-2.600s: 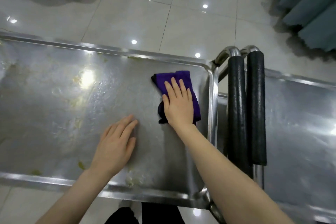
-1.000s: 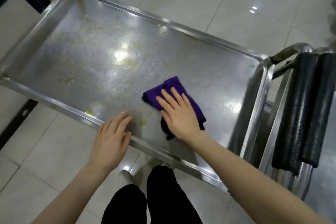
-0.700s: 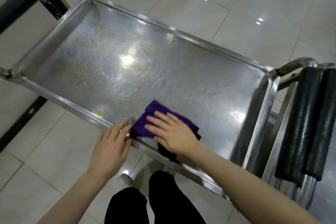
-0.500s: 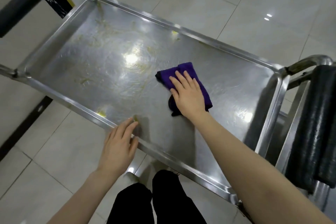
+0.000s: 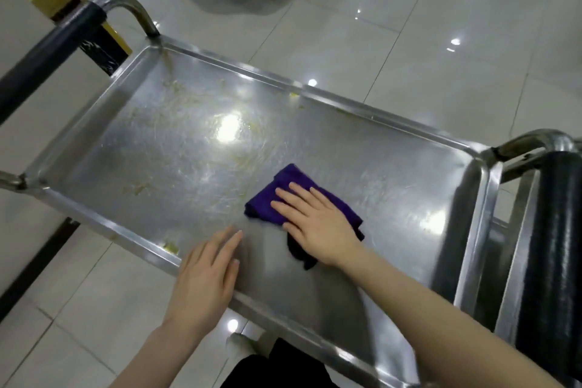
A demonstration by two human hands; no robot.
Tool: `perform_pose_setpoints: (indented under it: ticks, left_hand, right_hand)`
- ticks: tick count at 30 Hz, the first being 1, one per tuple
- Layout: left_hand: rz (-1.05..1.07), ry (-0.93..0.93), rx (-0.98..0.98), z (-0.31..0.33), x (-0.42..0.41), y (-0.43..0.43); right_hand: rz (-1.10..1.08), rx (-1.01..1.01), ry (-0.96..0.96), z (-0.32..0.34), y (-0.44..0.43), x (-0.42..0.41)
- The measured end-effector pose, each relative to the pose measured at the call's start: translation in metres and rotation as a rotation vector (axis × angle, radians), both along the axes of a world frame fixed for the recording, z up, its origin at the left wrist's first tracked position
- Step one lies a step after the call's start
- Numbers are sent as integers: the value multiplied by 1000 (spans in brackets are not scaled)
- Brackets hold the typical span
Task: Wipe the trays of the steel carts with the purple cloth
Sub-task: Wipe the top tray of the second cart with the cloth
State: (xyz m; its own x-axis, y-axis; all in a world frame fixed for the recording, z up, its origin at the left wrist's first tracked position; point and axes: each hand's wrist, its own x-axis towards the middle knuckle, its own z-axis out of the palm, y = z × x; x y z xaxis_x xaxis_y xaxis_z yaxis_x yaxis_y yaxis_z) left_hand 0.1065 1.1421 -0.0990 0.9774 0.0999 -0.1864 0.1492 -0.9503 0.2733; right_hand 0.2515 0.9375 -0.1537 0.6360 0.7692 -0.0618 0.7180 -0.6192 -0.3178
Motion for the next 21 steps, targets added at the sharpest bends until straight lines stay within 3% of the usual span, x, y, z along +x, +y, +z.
perform_pose_setpoints:
  ticks: [5,9,14,17,21]
  left_hand:
    - [-78,25,58,-6,26,-13]
    - [-71,24,52,-8,37,-14]
    - [-78,-28,30,-7,40,-9]
    - [-32,-34,45,-8,33,0]
    - [14,-25,41,-8,10,17]
  right_hand:
    - [-389,-57,24,7,-24,147]
    - [-485,-62,4,5,-11,153]
    - [-72,-9,11,7,22,39]
    - [56,6,49,1,22,-21]
    - [73,10,42,3,10,25]
